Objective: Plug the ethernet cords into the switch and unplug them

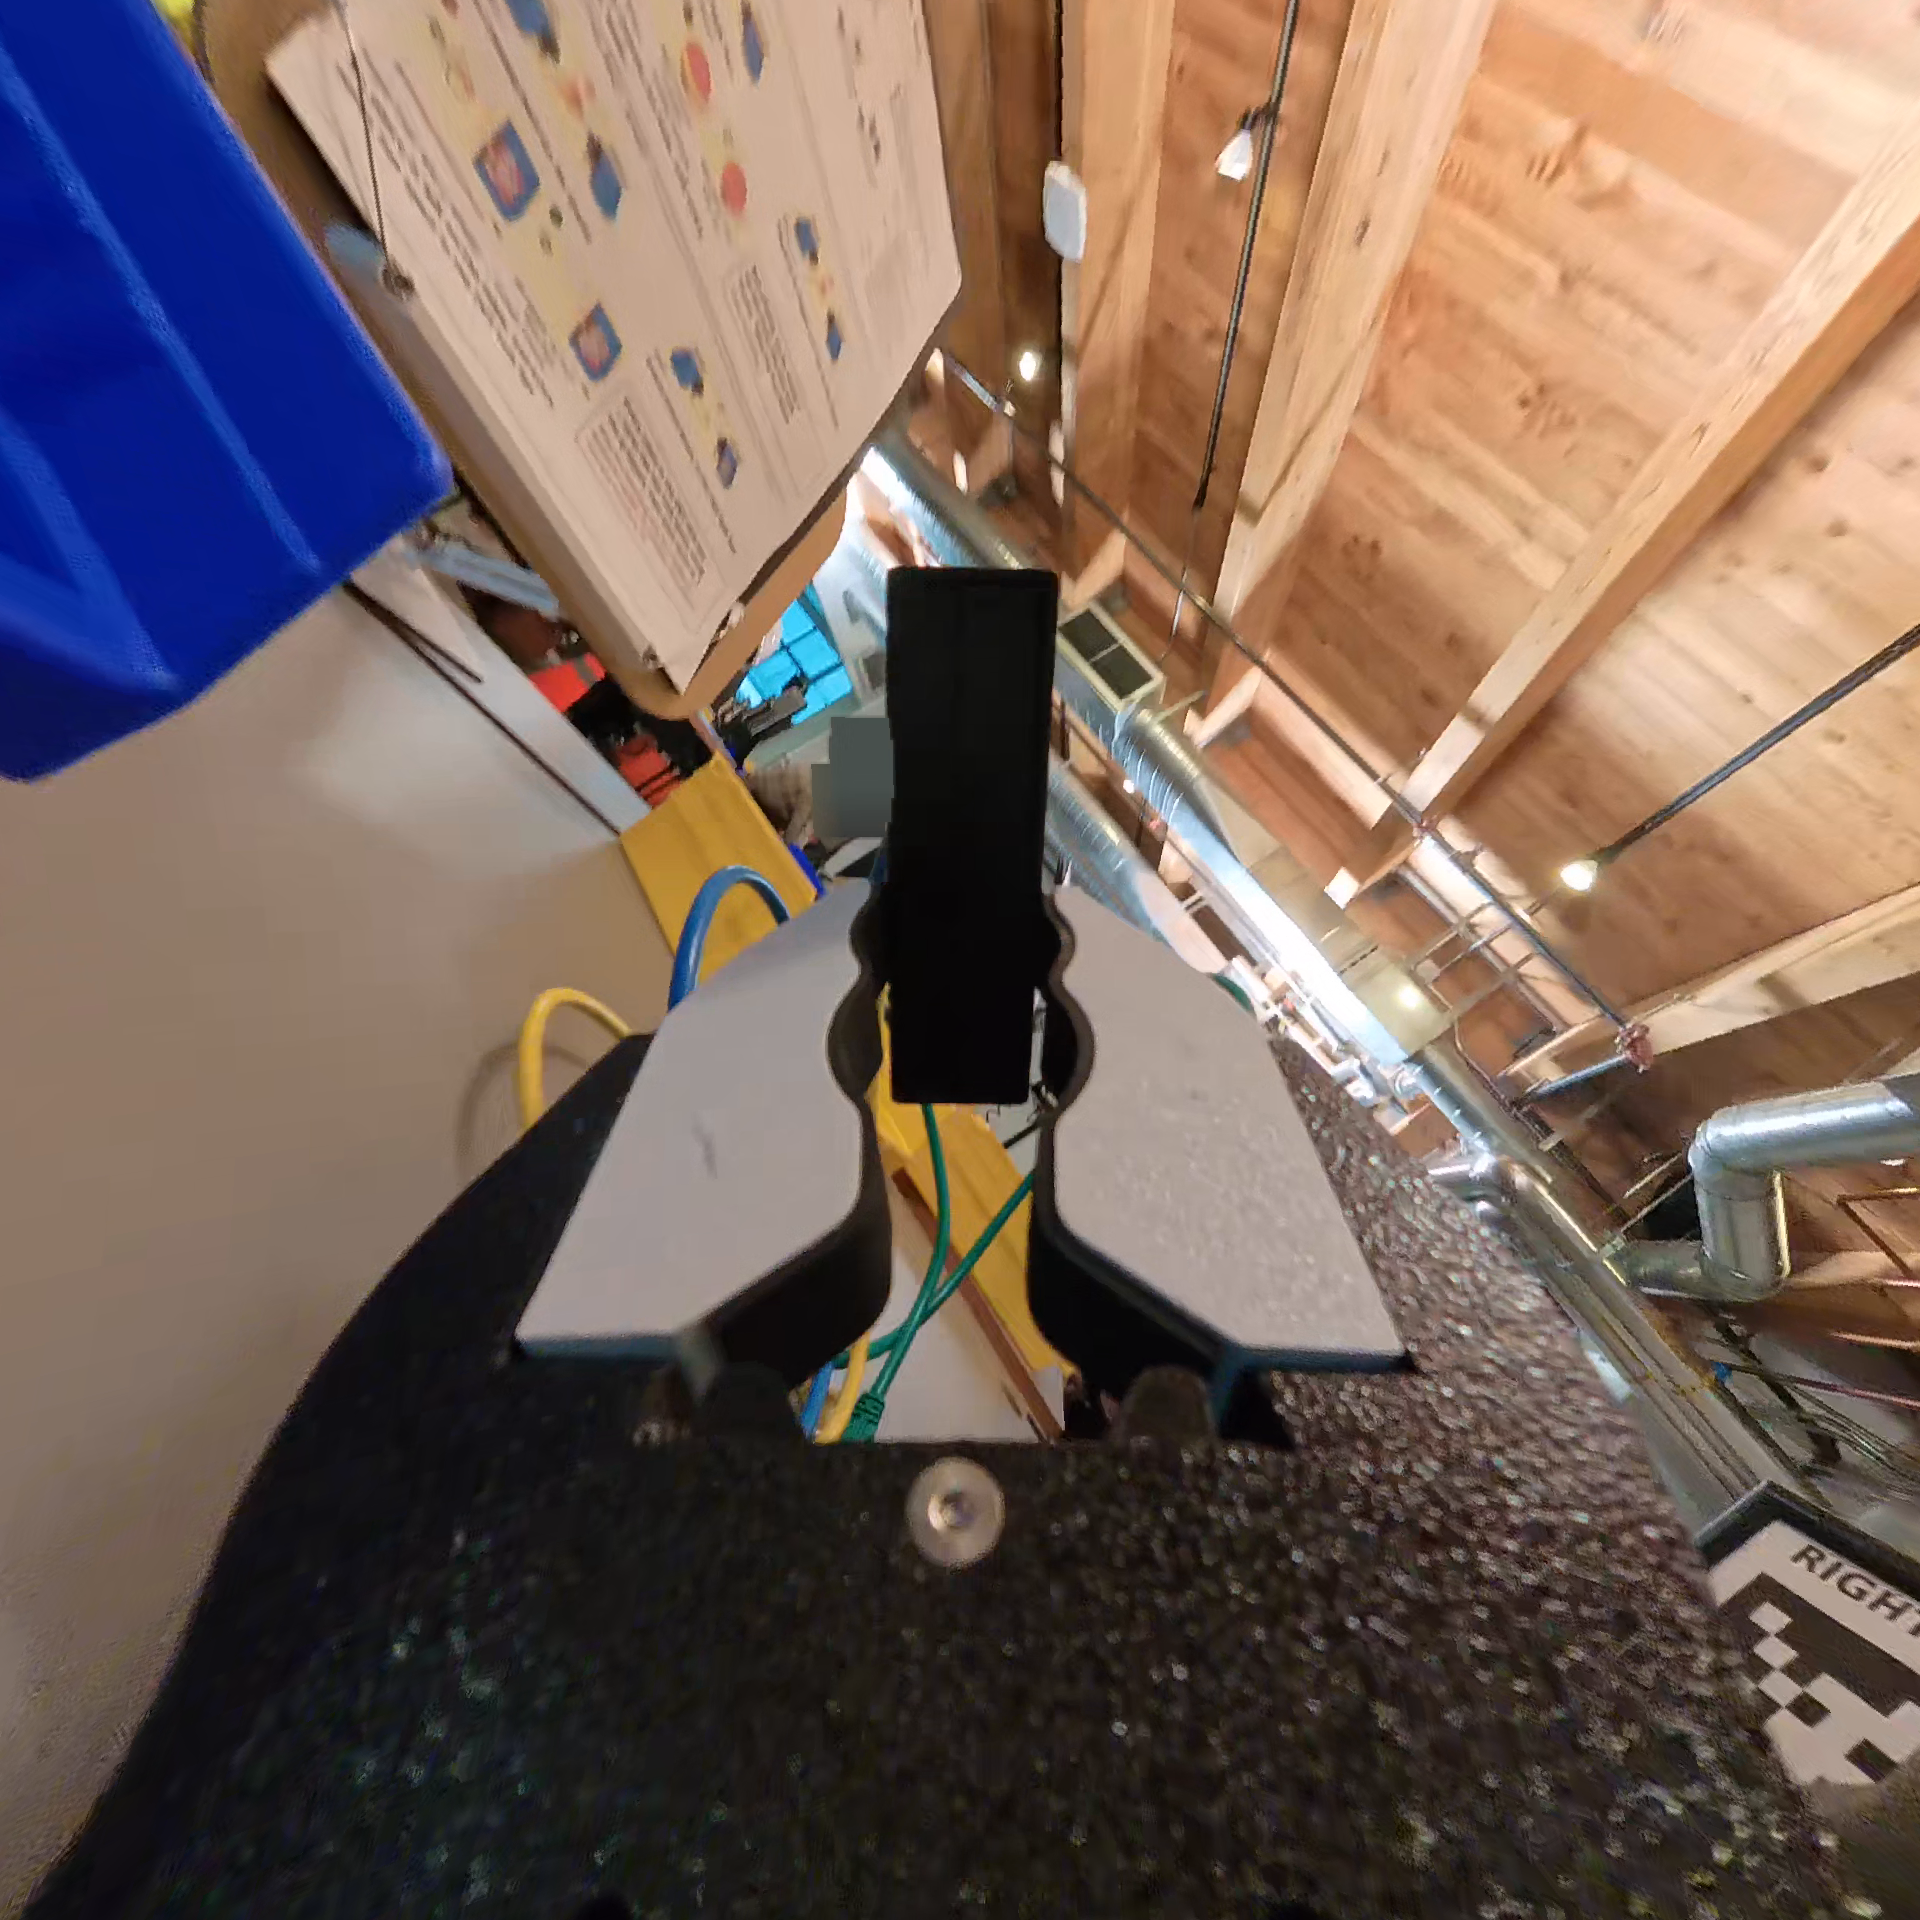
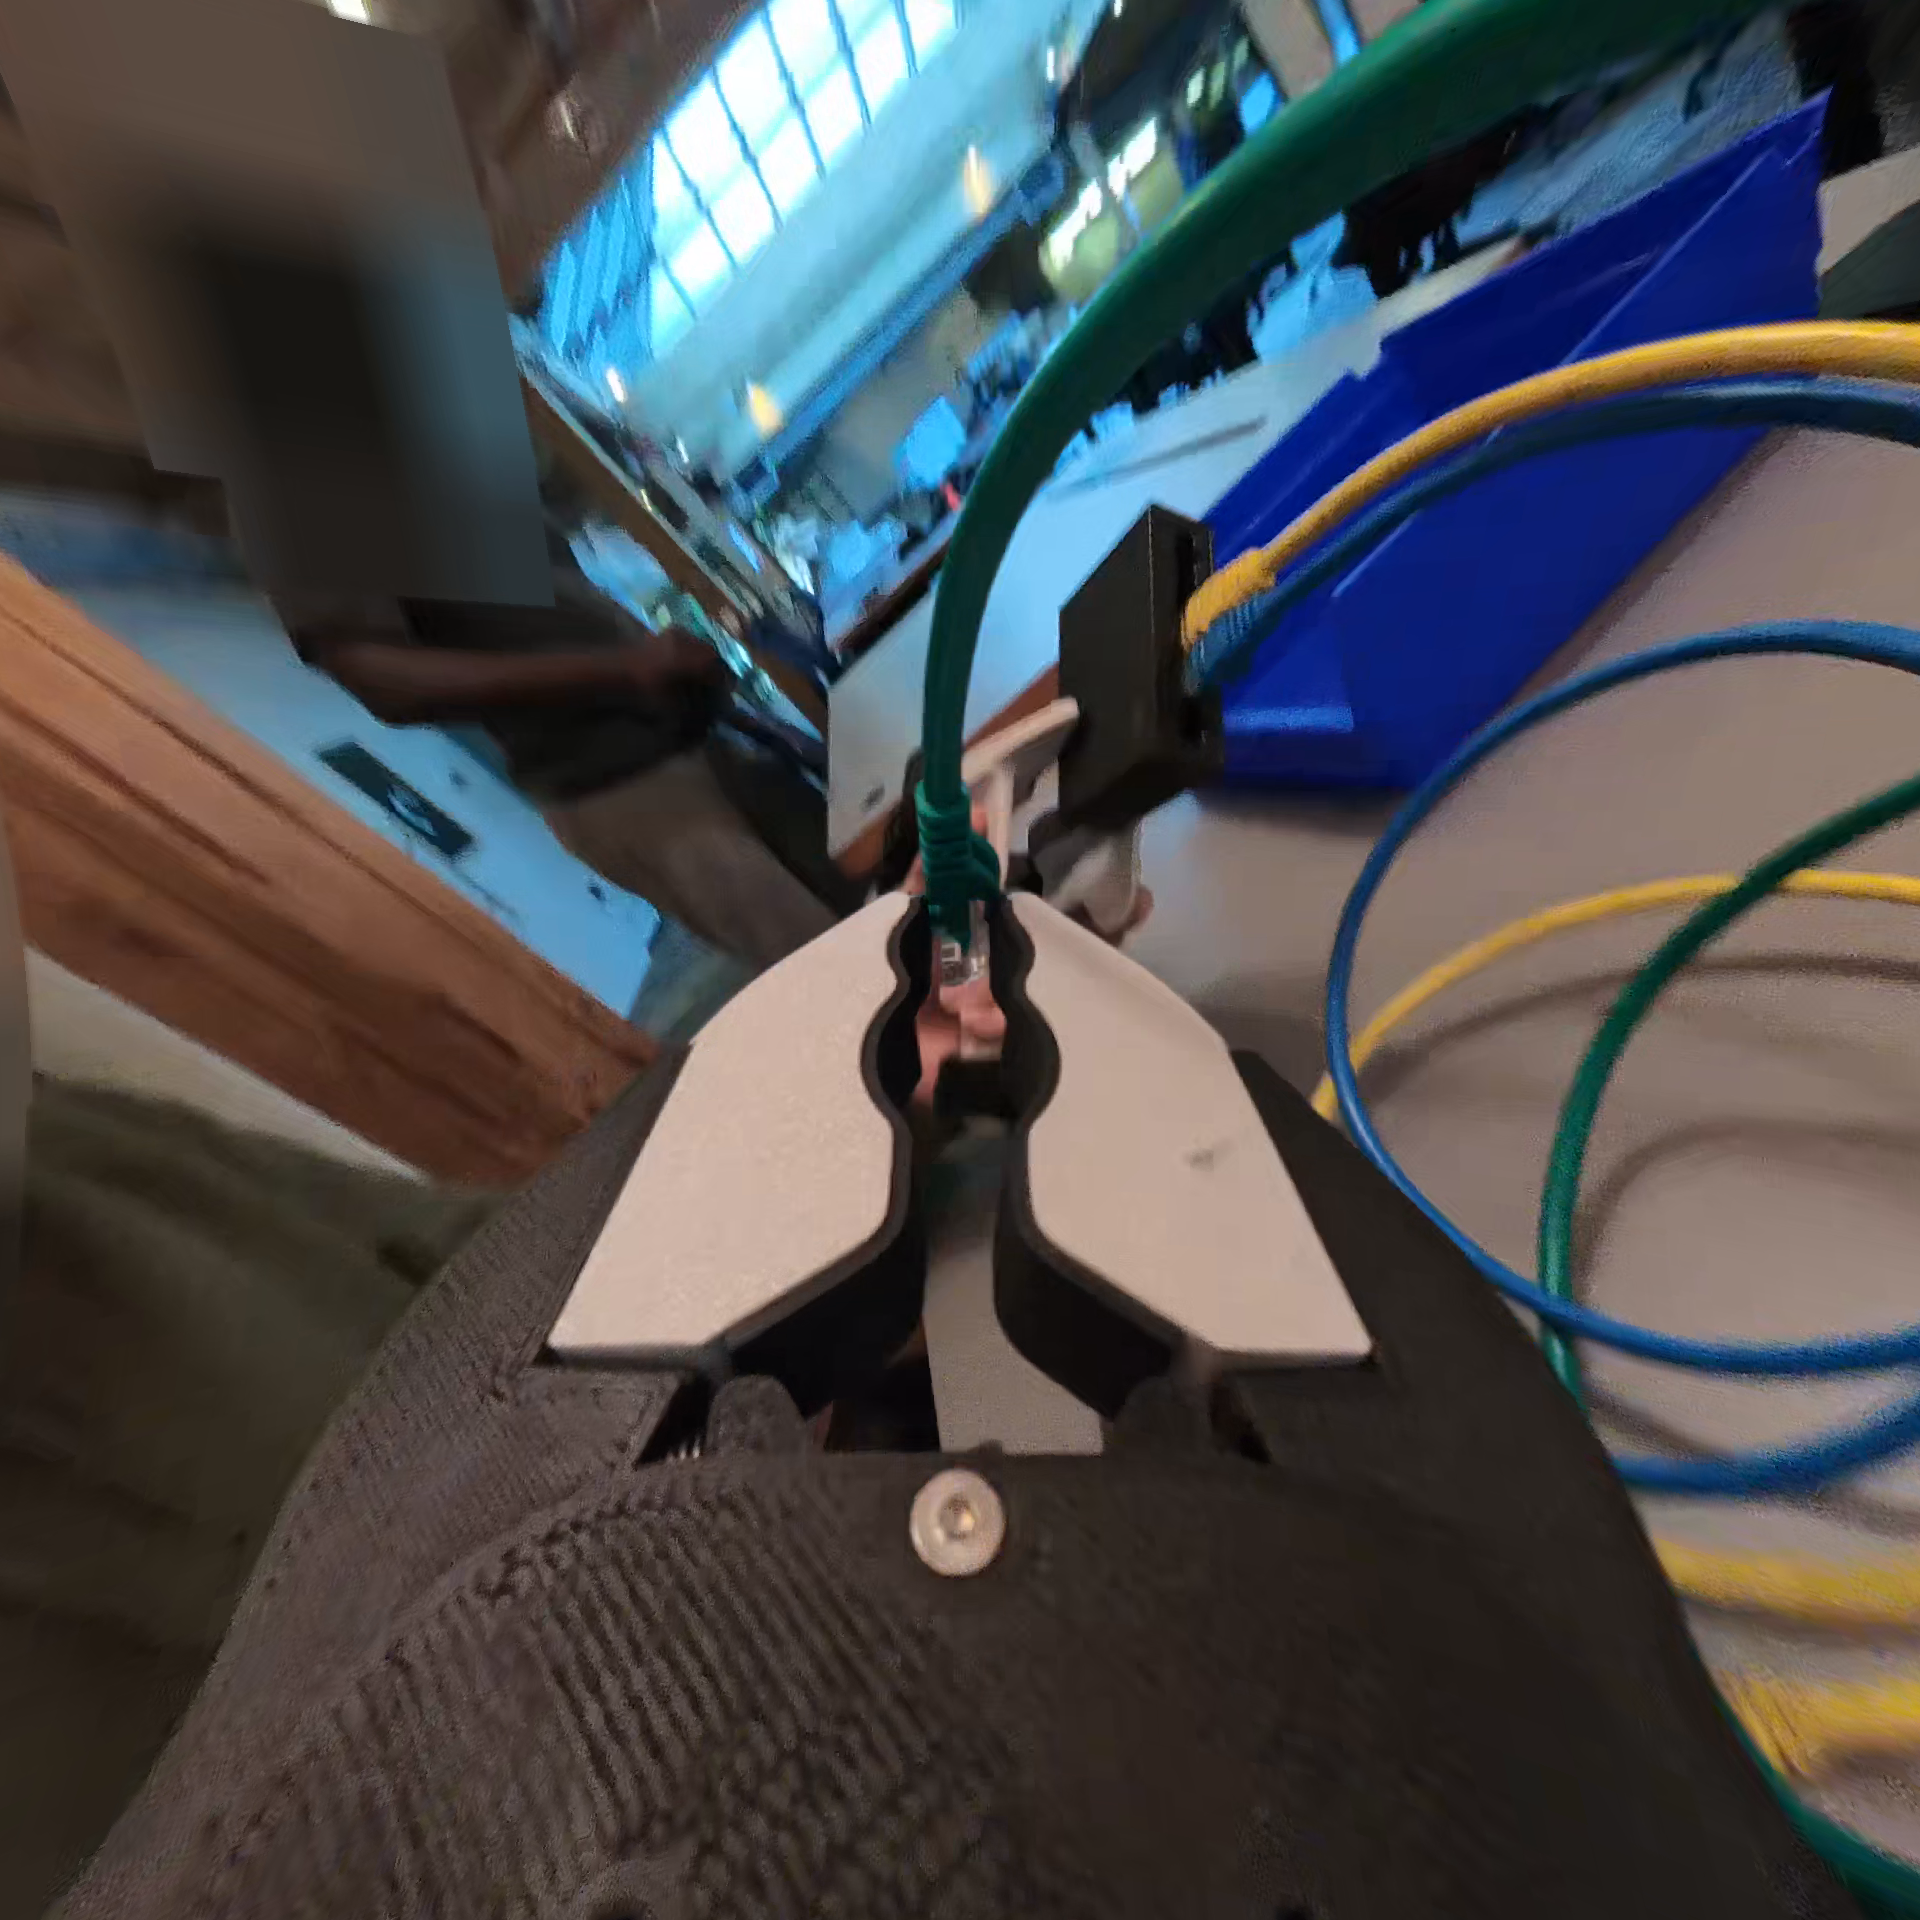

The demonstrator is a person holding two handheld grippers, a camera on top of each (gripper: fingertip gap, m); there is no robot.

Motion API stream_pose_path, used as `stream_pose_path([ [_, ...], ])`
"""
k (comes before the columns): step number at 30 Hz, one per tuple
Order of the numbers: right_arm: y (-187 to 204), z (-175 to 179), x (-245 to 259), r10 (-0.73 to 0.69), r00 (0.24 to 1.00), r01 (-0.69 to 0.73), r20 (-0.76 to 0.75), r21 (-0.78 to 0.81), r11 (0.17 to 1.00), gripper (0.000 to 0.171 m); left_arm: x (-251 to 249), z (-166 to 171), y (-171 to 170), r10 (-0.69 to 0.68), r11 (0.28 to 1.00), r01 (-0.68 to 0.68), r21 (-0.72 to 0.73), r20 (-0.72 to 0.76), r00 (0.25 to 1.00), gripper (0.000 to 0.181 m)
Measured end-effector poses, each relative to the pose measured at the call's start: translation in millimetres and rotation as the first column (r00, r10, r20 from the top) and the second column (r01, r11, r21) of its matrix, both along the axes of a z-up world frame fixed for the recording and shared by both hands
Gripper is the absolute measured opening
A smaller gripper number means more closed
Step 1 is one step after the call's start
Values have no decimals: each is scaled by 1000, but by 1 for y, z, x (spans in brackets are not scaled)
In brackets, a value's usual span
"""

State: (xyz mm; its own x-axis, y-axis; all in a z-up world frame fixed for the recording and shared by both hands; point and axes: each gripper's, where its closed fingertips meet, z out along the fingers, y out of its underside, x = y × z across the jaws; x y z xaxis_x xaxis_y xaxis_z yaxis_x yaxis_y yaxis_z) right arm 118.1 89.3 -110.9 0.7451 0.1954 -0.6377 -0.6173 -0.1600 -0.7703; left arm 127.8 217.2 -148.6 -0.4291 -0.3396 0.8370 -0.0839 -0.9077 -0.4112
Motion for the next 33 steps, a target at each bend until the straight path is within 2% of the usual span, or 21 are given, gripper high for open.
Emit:
stream_pose_path([
  [6,-48,12,-5,191,959,-137,210,-247,959,12,-21,25,34,91,996,-89,-23,98,991,26],
  [9,-66,8,-28,374,898,-270,233,-379,885,13,-32,37,46,111,994,-111,-13,134,985,25],
  [11,-68,6,-38,437,862,-298,258,-440,847,13,-34,41,44,102,995,-102,-5,142,985,25],
  [13,-66,13,-22,396,854,-217,337,-461,861,12,-35,45,42,101,995,-101,-2,153,983,25],
  [18,-73,63,46,208,891,-52,404,-363,930,12,-39,49,44,98,995,-101,13,153,983,25],
  [25,-102,100,150,36,866,184,498,-385,904,12,-35,39,43,81,996,-85,23,127,989,25],
  [28,-116,108,194,21,829,282,559,-450,847,12,-33,37,43,80,996,-84,26,122,989,25],
  [33,-121,101,229,46,852,274,522,-518,810,12,-31,32,40,73,996,-77,39,109,991,26],
])
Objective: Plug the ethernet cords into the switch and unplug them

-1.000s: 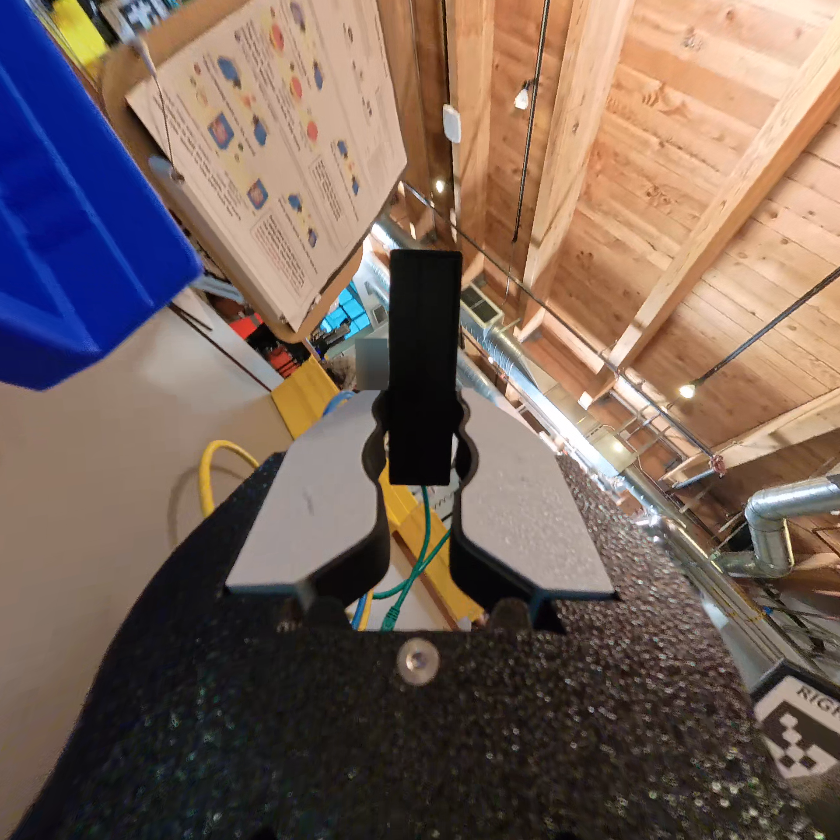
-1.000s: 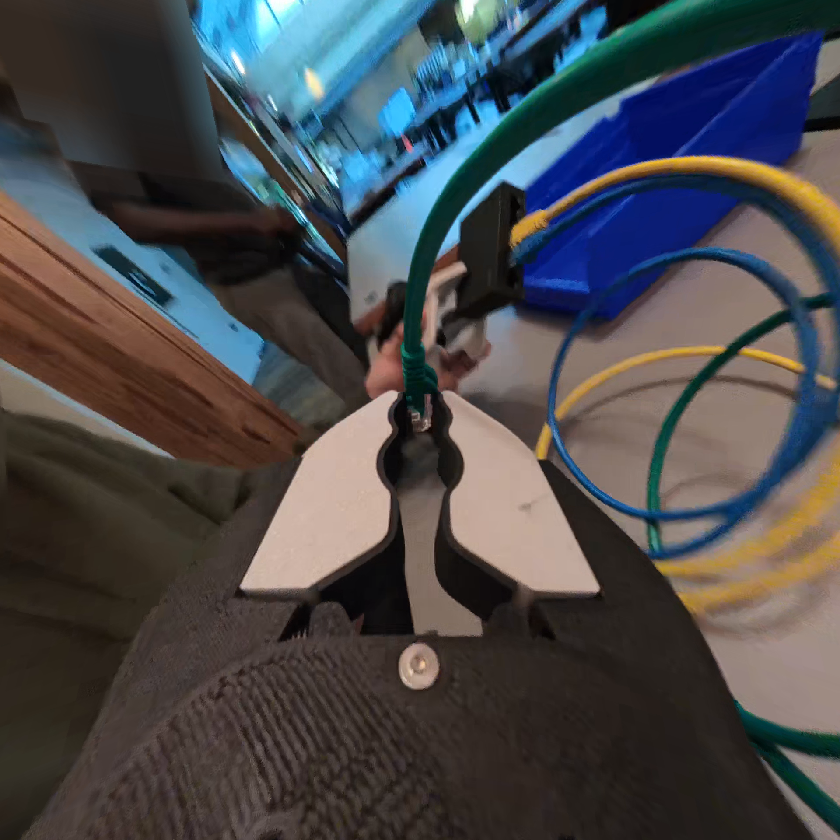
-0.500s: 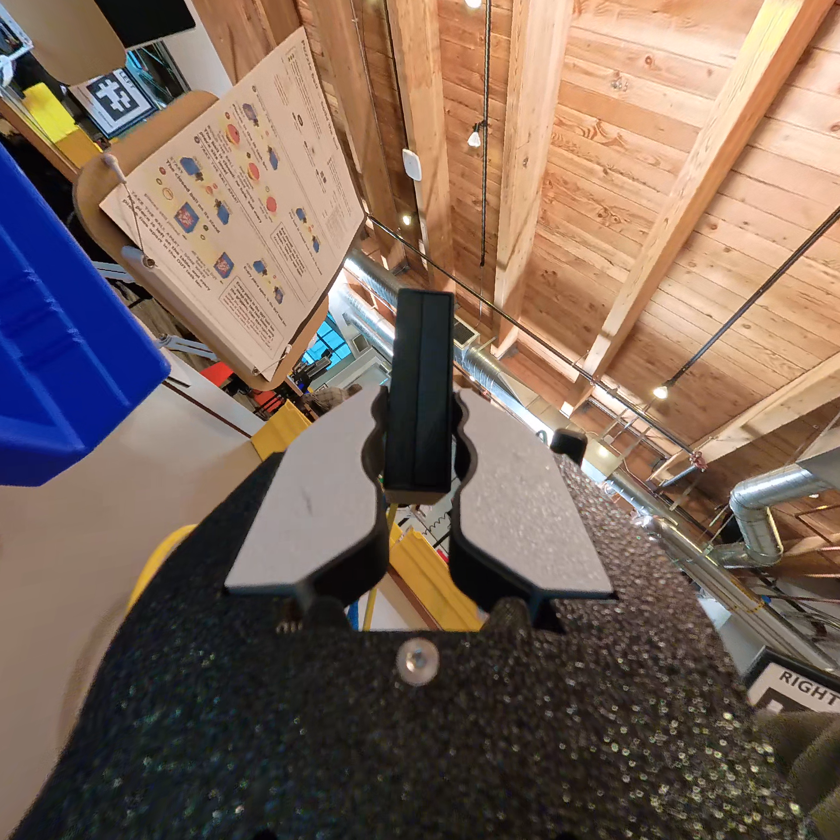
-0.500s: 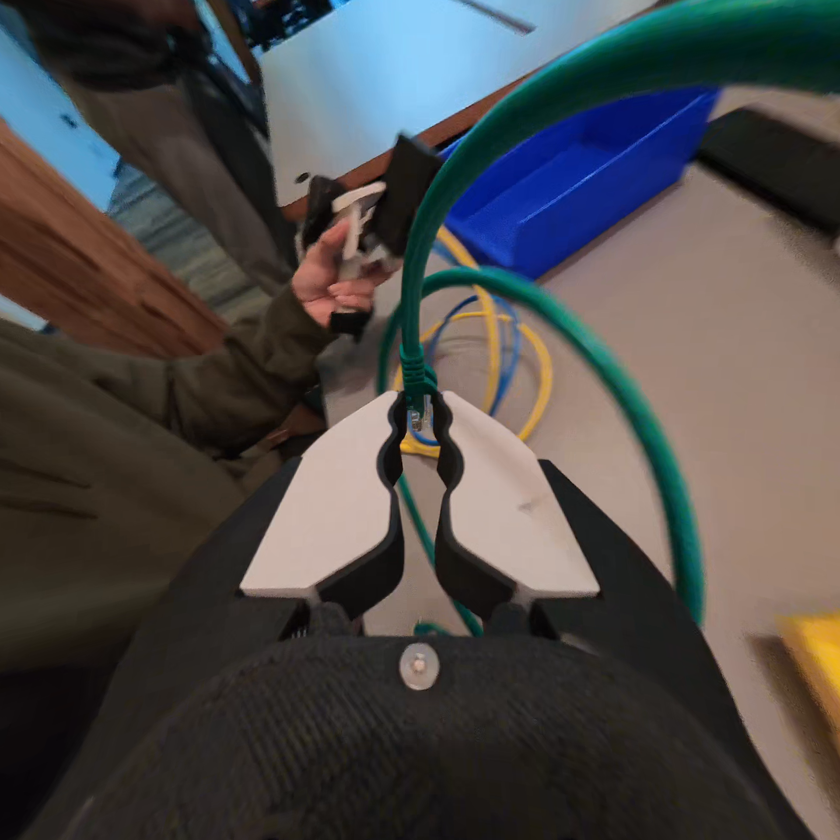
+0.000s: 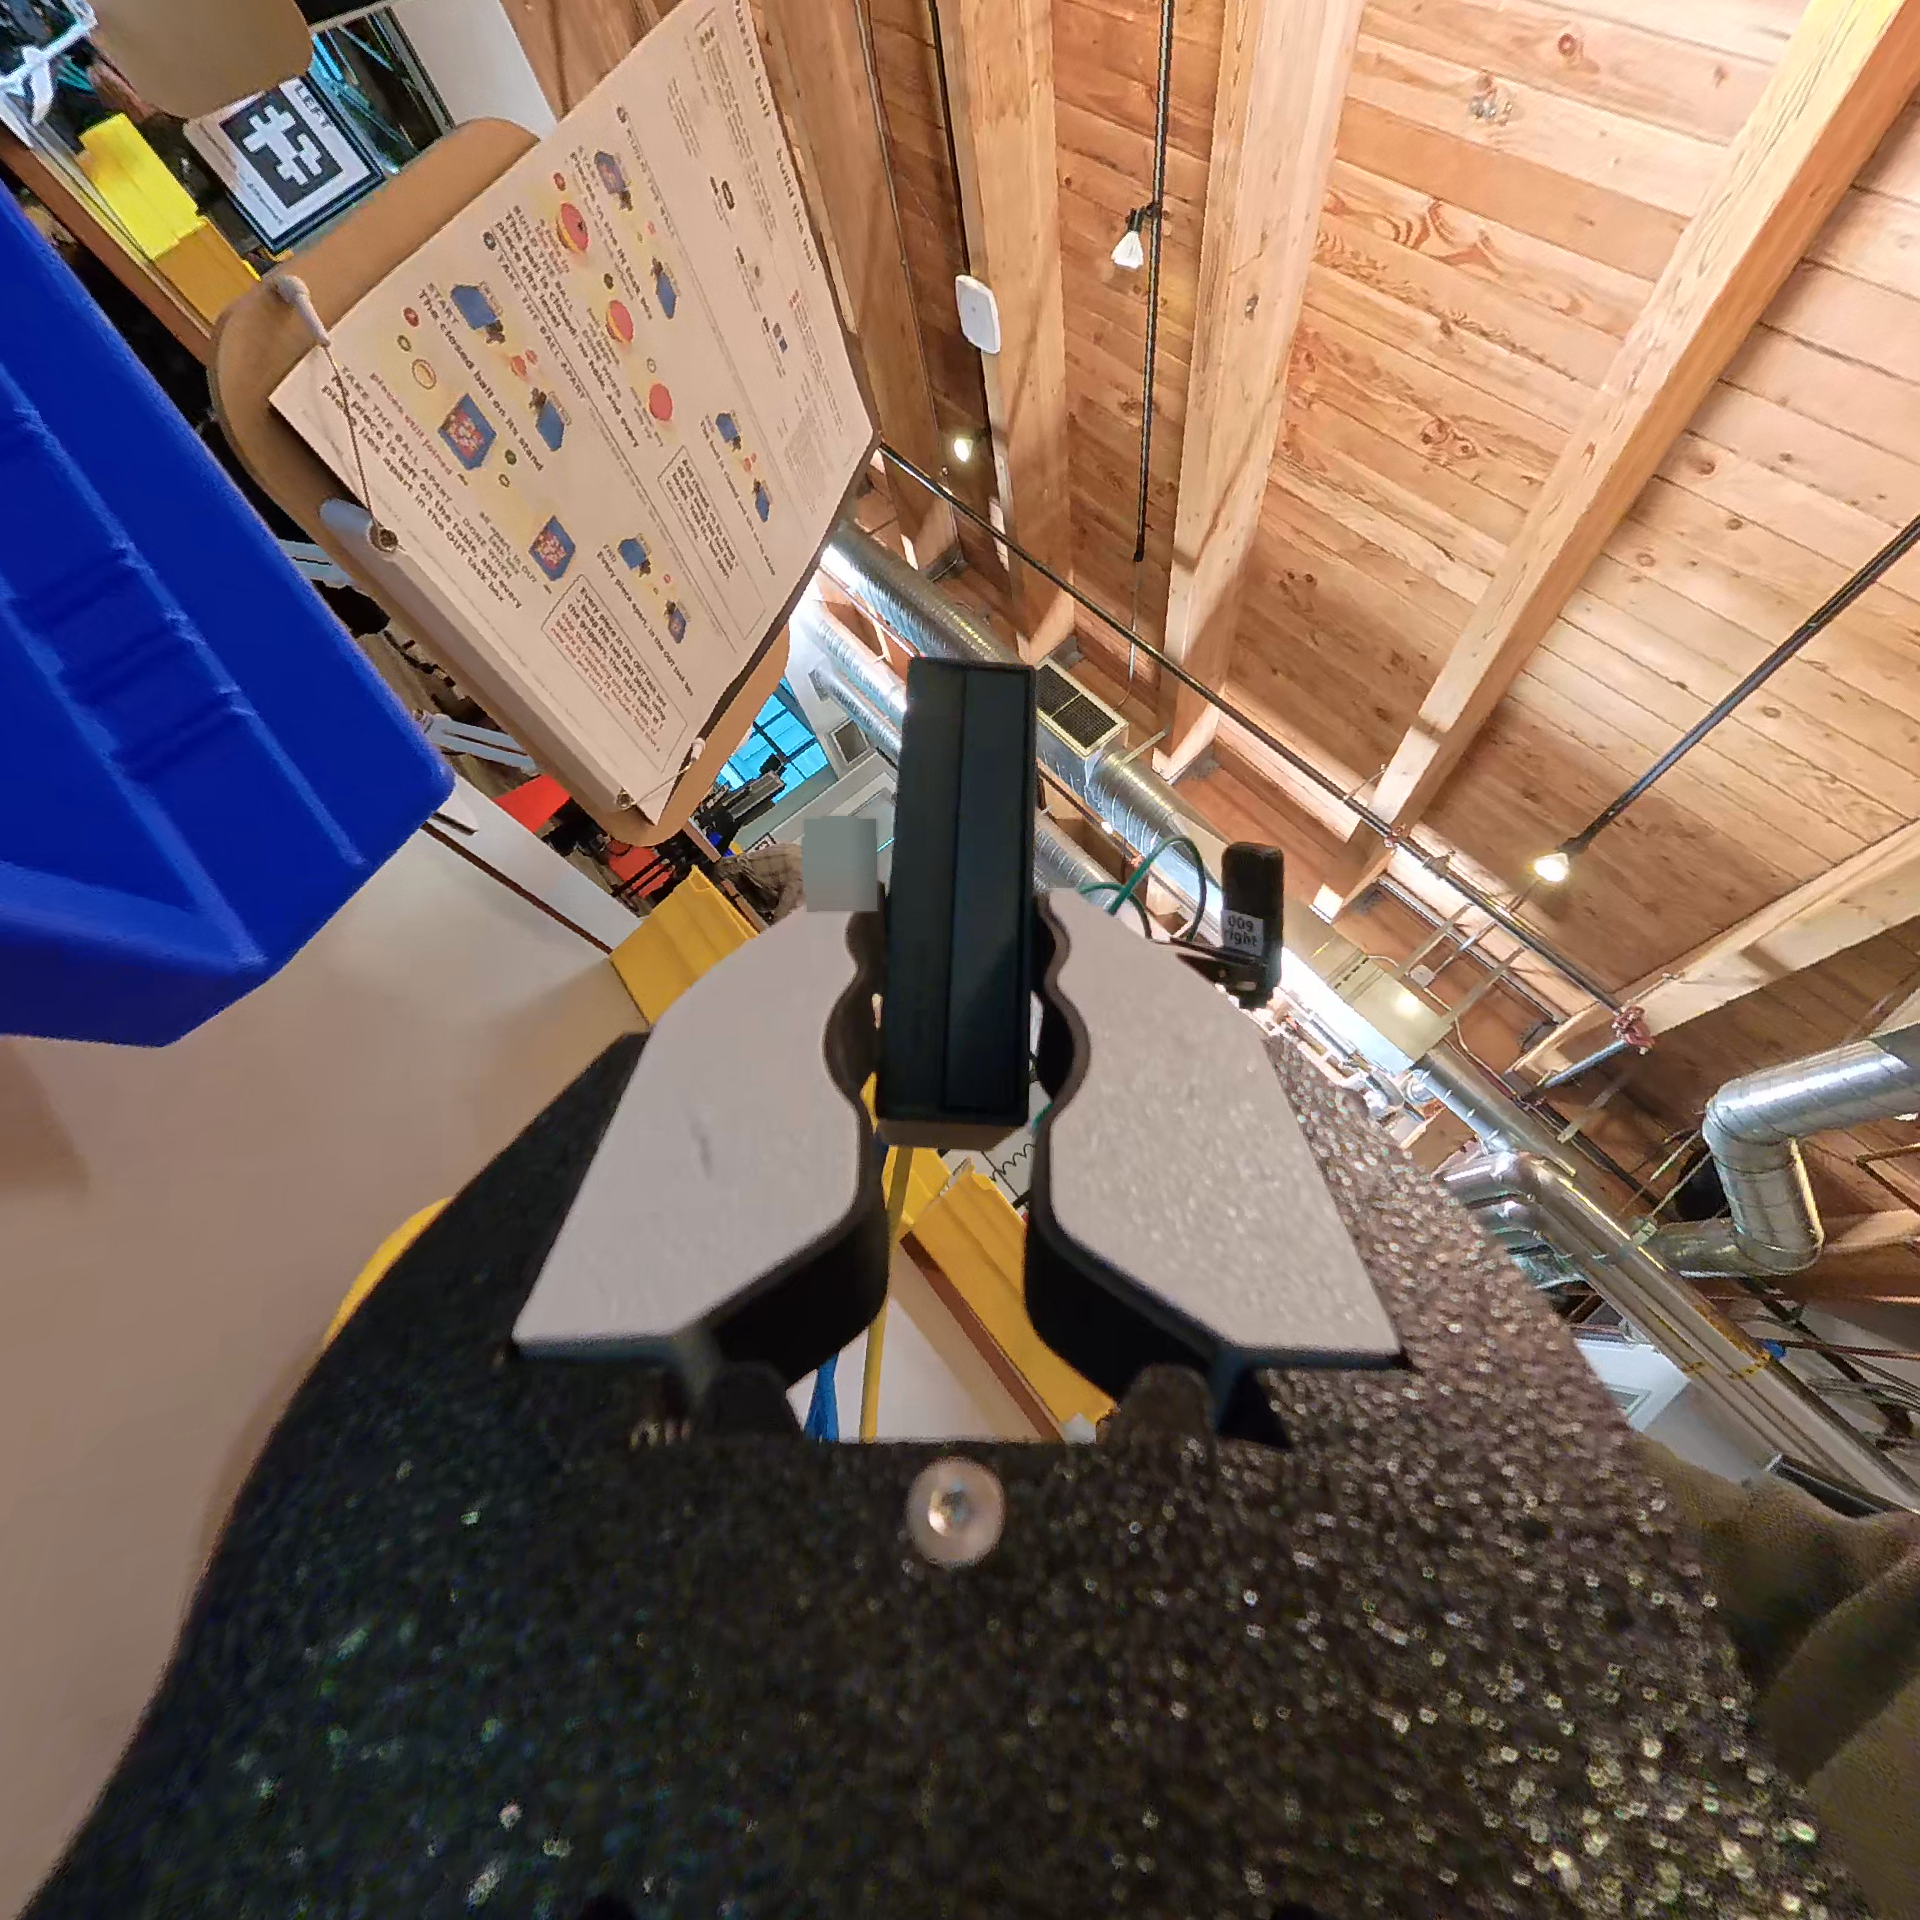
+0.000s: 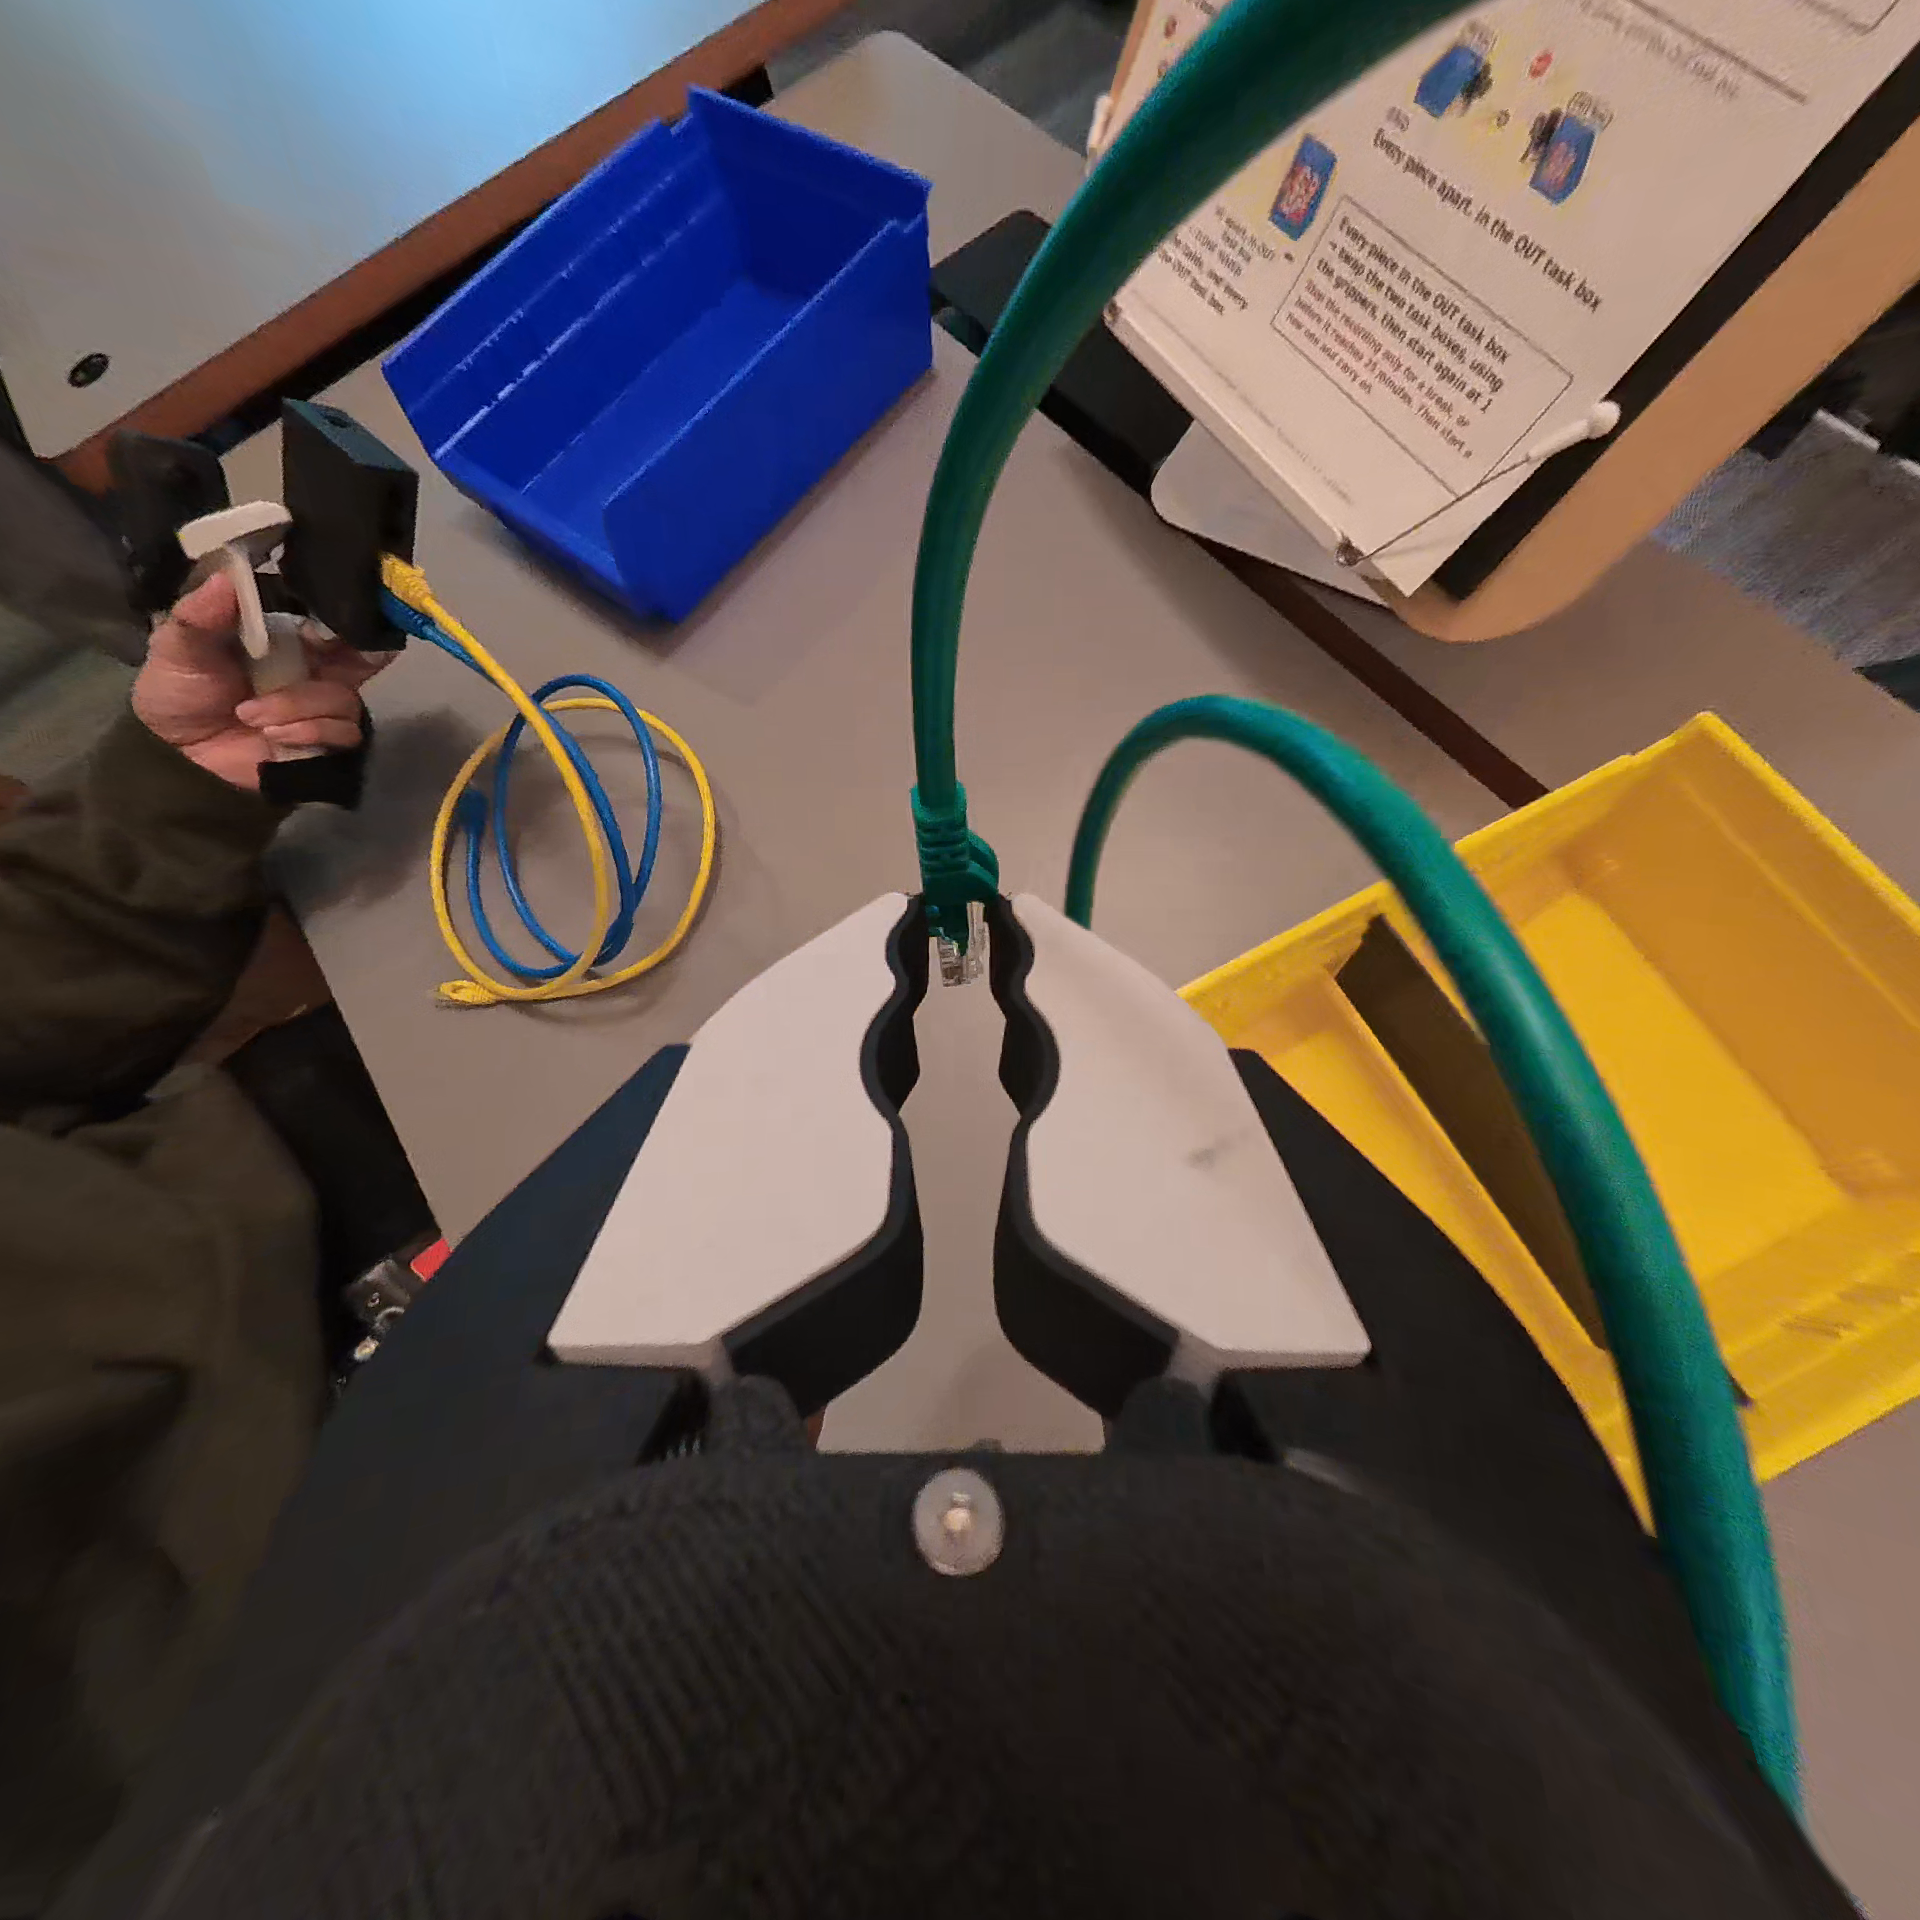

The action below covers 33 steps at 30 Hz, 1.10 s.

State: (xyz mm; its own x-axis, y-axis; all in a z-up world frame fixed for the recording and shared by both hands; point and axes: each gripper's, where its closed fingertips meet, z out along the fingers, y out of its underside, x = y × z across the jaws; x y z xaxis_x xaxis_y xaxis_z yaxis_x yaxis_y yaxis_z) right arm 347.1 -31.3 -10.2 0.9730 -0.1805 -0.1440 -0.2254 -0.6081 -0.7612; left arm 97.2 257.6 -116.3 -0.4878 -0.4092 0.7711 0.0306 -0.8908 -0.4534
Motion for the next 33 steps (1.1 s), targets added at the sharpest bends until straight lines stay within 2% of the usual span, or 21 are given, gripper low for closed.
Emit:
stream_pose_path([
  [6,5,-20,17,-21,999,21,-27,-4,1000,12,4,-5,-2,-16,1000,16,4,-17,1000,25],
  [13,-4,-58,49,-115,992,115,-56,-17,993,12,7,-7,-9,-42,999,42,5,-21,999,25],
  [21,-31,-148,82,-254,936,204,-244,-212,956,12,11,-12,-14,-63,998,63,0,-37,997,25],
  [25,-35,-189,75,-264,920,173,-290,-304,937,14,12,-15,-13,-64,998,64,-2,-46,997,25],
  [26,-36,-194,71,-260,918,157,-298,-328,932,20,12,-15,-13,-62,998,62,-2,-49,997,25],
  [27,-38,-197,69,-257,924,152,-282,-346,926,33,11,-16,-13,-61,998,61,-2,-51,997,25],
  [29,-44,-192,70,-267,944,188,-191,-354,916,44,11,-17,-11,-59,998,59,-6,-54,997,25],
  [31,-57,-185,63,-305,944,234,-125,-401,886,63,11,-18,-10,-58,998,57,-8,-55,997,25],
  [33,-48,-168,26,-271,953,212,-138,-335,918,66,13,-19,-10,-61,998,60,-14,-60,996,25],
])
